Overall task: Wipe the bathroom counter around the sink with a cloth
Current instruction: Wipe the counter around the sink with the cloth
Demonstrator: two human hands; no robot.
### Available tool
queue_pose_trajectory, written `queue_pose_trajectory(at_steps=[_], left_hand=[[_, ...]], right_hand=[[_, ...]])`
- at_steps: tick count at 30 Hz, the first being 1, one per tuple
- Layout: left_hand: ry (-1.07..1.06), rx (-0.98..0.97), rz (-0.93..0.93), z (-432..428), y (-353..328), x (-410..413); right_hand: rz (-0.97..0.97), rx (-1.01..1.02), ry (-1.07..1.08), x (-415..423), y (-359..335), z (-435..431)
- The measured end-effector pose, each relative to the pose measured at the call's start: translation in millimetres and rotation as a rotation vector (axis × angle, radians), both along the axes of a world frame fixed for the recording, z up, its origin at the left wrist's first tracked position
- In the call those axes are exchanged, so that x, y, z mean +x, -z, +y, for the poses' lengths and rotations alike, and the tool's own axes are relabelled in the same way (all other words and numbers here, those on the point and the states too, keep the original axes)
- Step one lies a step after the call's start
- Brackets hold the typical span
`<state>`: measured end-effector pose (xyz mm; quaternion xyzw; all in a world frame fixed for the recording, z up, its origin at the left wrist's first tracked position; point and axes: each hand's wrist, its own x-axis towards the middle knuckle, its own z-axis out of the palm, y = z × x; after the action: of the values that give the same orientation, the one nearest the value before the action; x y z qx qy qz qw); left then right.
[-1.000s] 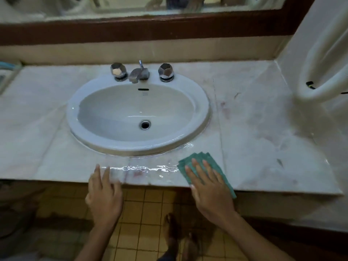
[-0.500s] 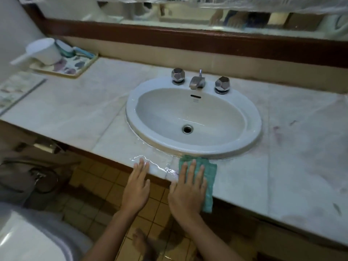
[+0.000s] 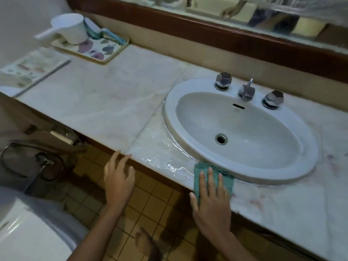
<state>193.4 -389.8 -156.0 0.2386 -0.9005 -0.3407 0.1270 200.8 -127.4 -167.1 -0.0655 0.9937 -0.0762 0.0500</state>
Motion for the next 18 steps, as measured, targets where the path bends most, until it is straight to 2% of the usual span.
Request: queue_pose_trajectory(at_steps=[3,7,13,15,18], left_hand=[[-0.041,-0.073,-0.033,-49.1,3.8,-22.5],[-0.102,-0.126,-0.19,-111.3,11.6,-52.9],[0.07,-0.243,-0.219,-143.8,26.9,-51.6],[0.068,-0.239,-0.224,-146.7,25.1,-50.9],[0.075,-0.229,-0.24,-148.7,20.5,-48.9]], right_hand=[[-0.001,0.001,-0.033,-24.1,-2.1,-58.1],[-0.059,-0.029,-0.03,-65.5,-8.6,-136.9],[-0.092,-0.098,0.007,-145.0,-11.3,-236.8],[-0.098,-0.101,-0.068,-159.5,-11.1,-268.6],[-0.078,-0.088,-0.288,-150.6,-10.9,-288.7]])
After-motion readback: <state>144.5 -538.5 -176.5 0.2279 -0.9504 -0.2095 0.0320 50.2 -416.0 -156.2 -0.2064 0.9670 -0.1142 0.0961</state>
